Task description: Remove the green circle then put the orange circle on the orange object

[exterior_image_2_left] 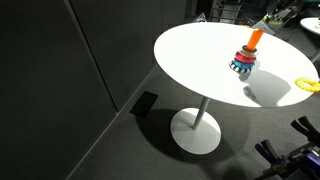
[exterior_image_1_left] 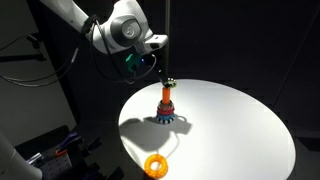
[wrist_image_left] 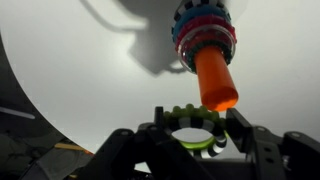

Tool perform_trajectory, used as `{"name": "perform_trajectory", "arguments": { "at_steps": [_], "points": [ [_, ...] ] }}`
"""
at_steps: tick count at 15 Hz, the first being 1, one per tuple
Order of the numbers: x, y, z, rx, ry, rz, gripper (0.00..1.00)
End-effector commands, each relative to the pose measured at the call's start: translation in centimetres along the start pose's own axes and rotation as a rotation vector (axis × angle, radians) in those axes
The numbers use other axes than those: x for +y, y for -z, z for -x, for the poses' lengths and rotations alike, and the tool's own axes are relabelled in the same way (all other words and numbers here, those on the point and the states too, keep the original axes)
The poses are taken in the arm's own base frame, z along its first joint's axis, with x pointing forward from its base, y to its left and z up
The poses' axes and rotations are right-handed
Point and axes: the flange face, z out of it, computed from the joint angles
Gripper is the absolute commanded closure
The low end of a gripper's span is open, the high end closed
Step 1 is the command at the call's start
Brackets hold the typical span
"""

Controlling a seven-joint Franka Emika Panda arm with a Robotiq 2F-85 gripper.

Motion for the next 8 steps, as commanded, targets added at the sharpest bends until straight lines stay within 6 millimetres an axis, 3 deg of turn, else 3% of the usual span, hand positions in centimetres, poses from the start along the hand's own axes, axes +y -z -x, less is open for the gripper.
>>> {"name": "perform_trajectory", "arguments": {
  "at_steps": [1, 8],
  "points": [
    [1.8, -0.3, 1.6, -0.028, 0.008, 0.028, 0.62],
    [3.5, -3.3, 4.8, -0.107, 0.002, 0.053, 0.62]
  ]
}}
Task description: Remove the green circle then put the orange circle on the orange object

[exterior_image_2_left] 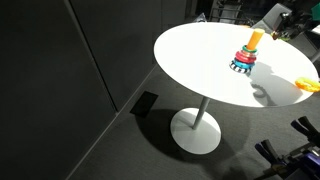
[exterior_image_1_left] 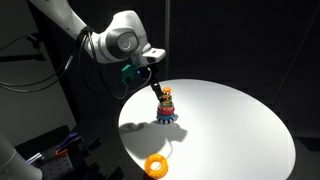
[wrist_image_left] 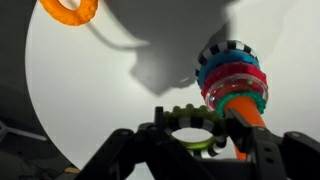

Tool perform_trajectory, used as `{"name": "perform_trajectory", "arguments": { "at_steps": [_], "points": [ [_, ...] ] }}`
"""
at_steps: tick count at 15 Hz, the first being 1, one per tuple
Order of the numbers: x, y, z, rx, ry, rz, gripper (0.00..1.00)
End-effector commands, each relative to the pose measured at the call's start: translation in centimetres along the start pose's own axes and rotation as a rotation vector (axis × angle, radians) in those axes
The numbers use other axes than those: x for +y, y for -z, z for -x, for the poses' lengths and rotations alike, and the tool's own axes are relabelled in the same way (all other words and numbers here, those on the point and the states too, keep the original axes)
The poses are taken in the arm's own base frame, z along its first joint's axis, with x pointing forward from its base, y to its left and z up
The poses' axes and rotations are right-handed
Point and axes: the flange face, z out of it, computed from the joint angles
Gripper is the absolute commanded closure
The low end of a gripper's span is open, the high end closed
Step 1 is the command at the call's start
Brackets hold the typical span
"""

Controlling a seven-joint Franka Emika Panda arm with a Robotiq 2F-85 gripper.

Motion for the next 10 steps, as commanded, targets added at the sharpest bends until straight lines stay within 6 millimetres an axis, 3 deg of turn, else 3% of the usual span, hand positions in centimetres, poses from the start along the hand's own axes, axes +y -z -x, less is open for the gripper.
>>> {"name": "perform_trajectory", "arguments": {
  "at_steps": [1, 10],
  "points": [
    [0.6, -0.7, 1.4, -0.019, 0.026, 0.01, 0.62],
    [-0.8, -3.5, 5.3, -0.072, 0.103, 0.03, 0.62]
  ]
}}
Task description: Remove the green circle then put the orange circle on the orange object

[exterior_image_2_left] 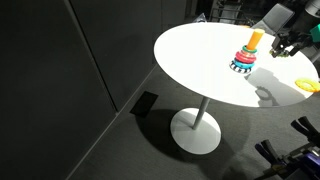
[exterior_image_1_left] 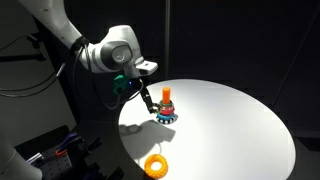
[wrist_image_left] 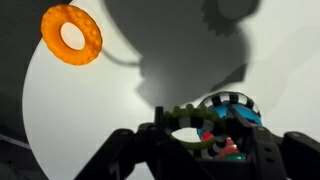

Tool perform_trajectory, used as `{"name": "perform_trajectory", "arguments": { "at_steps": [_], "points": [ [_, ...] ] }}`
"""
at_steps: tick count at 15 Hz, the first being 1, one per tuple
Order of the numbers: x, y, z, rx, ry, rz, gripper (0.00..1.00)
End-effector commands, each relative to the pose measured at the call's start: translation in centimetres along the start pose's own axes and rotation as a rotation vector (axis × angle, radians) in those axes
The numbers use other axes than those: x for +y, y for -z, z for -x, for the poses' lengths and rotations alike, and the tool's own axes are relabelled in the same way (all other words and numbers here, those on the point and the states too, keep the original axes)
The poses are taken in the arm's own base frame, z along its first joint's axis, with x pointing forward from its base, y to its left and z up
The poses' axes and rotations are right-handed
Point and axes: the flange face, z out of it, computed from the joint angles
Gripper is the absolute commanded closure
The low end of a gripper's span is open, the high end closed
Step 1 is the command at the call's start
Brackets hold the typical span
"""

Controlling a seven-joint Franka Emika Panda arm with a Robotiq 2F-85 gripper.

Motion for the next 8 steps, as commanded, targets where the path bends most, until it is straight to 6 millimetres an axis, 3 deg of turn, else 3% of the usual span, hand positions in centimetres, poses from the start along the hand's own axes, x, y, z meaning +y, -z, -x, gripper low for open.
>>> {"name": "perform_trajectory", "arguments": {
  "at_steps": [1, 8],
  "points": [
    [-0.4, -0.9, 0.7, 0.011, 0.036, 0.005, 0.62],
    [-1.1, -3.3, 1.5, 0.004, 0.078, 0.033, 0.62]
  ]
}}
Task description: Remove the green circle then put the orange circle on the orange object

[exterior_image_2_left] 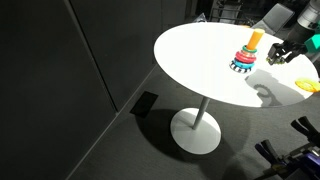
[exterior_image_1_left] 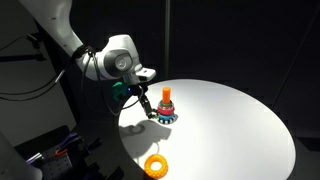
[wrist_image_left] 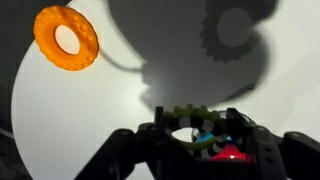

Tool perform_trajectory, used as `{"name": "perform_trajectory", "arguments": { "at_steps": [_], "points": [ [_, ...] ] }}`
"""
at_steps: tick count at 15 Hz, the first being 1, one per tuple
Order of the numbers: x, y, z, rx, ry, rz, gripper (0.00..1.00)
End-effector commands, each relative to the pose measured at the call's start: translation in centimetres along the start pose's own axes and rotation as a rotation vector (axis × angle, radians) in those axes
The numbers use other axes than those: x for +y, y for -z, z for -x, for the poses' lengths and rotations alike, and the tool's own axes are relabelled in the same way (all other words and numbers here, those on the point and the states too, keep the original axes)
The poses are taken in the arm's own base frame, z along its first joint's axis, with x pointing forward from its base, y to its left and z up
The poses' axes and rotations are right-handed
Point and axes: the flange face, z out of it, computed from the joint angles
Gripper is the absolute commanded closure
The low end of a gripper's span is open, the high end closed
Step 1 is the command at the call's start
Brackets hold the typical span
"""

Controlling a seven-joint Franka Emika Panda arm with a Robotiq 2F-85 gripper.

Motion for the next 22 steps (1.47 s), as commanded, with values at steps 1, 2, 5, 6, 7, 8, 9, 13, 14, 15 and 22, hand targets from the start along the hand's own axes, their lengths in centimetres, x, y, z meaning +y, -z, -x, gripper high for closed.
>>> {"name": "perform_trajectory", "arguments": {
  "at_steps": [1, 2, 5, 6, 7, 8, 9, 13, 14, 15, 22],
  "points": [
    [-0.3, -0.8, 0.1, 0.011, 0.006, 0.012, 0.62],
    [-0.3, -1.0, 0.2, 0.011, 0.007, 0.016, 0.57],
    [-0.4, -1.2, 0.3, 0.004, 0.015, 0.02, 0.05],
    [-0.5, -1.1, 0.3, 0.004, 0.018, 0.02, 0.0],
    [-0.6, -1.0, 0.3, -0.001, 0.021, 0.02, 0.0],
    [-0.6, -0.9, 0.3, -0.005, 0.026, 0.019, 0.0],
    [-0.6, -0.7, 0.3, -0.01, 0.027, 0.023, 0.0],
    [0.0, -0.2, 0.0, -0.041, 0.03, 0.029, 0.0],
    [0.2, -0.1, -0.2, -0.043, 0.025, 0.032, 0.0],
    [0.4, 0.0, -0.3, -0.045, 0.02, 0.034, 0.0],
    [2.1, 0.2, -0.4, -0.081, 0.003, 0.062, 0.0]
  ]
}}
